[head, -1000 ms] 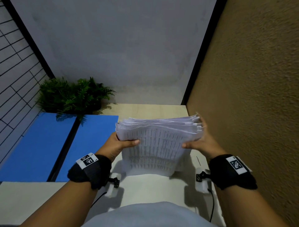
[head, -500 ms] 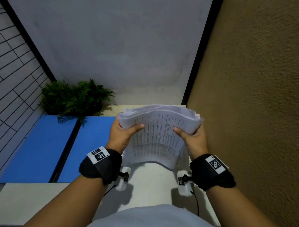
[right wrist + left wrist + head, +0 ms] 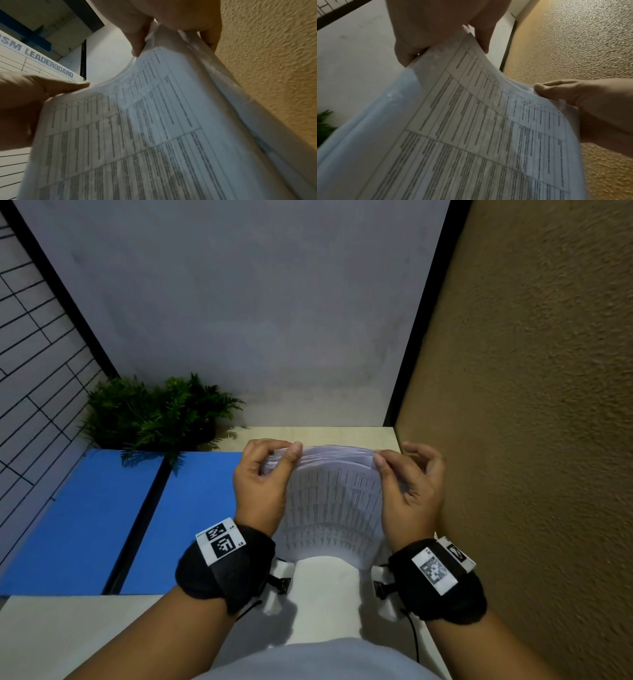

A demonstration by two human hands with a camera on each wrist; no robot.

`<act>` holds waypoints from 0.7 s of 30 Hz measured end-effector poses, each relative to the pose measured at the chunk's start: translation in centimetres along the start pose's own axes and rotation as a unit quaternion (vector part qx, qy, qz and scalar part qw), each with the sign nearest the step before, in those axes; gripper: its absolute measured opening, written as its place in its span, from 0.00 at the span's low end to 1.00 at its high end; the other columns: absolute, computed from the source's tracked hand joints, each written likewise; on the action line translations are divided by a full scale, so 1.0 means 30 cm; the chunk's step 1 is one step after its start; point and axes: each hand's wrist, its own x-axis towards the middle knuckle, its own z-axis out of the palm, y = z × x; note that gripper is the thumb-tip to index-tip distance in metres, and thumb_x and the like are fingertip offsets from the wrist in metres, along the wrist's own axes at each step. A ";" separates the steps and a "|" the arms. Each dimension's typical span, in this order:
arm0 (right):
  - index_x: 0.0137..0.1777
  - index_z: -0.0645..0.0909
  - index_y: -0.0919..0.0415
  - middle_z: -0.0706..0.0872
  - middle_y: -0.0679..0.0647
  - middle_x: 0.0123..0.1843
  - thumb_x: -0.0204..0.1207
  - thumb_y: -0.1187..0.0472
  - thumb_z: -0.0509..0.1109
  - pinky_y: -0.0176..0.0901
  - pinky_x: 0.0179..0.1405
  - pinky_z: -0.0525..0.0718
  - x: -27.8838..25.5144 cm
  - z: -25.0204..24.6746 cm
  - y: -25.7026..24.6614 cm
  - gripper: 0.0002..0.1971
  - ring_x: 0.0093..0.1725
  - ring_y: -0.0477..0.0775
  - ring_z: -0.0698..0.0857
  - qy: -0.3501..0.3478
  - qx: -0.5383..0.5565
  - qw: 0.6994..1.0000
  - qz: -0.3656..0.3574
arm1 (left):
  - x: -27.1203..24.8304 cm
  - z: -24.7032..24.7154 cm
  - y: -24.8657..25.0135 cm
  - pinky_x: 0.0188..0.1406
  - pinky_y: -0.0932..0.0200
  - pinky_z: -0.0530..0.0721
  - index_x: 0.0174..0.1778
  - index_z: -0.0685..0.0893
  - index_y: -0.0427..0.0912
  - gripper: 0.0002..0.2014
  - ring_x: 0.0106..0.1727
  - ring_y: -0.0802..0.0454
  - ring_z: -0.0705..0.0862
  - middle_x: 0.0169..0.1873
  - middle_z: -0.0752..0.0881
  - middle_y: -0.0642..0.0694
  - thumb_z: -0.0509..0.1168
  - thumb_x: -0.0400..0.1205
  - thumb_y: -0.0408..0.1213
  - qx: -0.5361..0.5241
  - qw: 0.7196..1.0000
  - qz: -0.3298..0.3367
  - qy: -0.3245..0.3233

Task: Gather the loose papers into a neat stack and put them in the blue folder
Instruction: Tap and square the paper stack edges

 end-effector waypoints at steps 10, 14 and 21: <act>0.58 0.83 0.46 0.68 0.35 0.60 0.78 0.53 0.65 0.23 0.55 0.76 -0.035 0.010 0.022 0.11 0.61 0.29 0.72 0.018 0.018 1.000 -0.012 | -0.012 0.011 0.010 0.54 0.63 0.83 0.48 0.84 0.49 0.05 0.48 0.58 0.84 0.47 0.86 0.49 0.70 0.81 0.44 -0.078 0.996 -0.047 0.020; 0.56 0.87 0.51 0.68 0.41 0.62 0.76 0.60 0.71 0.18 0.56 0.71 -0.036 0.011 0.042 0.10 0.60 0.32 0.71 0.007 -0.020 0.999 -0.033 | -0.003 0.010 0.006 0.52 0.61 0.82 0.39 0.85 0.53 0.05 0.47 0.54 0.84 0.47 0.87 0.39 0.74 0.78 0.40 -0.025 0.999 -0.023 0.041; 0.53 0.83 0.48 0.70 0.32 0.57 0.79 0.57 0.64 0.50 0.55 0.86 -0.032 0.009 0.055 0.07 0.58 0.32 0.75 0.051 0.032 0.998 0.016 | -0.004 -0.001 -0.019 0.38 0.69 0.80 0.41 0.79 0.50 0.07 0.36 0.66 0.80 0.38 0.82 0.54 0.65 0.85 0.37 -0.077 0.992 -0.072 0.066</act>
